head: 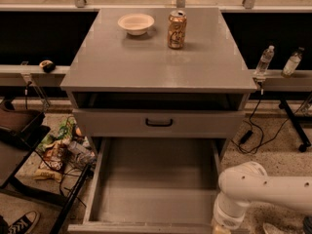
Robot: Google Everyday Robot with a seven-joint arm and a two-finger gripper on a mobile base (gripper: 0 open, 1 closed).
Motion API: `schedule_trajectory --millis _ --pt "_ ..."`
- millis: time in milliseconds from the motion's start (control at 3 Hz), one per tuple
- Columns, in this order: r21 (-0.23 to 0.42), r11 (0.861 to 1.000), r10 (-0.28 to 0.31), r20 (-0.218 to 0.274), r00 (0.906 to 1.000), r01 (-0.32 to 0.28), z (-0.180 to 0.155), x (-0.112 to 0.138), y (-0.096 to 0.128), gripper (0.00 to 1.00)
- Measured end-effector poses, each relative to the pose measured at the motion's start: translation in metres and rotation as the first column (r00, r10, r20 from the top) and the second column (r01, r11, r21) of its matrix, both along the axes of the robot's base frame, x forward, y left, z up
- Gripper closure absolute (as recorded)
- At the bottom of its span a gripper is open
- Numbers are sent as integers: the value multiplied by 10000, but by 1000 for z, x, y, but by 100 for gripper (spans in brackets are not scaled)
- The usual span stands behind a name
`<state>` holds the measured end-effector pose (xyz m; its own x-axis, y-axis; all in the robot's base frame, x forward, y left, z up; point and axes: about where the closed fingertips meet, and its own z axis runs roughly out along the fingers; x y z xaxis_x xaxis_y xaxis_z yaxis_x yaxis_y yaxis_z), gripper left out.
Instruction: Open middle drawer
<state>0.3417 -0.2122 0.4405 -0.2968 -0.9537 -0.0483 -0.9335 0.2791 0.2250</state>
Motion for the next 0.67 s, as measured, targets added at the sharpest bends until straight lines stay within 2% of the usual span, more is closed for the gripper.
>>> schedule_trajectory --millis 667 --pt "140 9994 317 -793 9963 -307 2 -45 2 100"
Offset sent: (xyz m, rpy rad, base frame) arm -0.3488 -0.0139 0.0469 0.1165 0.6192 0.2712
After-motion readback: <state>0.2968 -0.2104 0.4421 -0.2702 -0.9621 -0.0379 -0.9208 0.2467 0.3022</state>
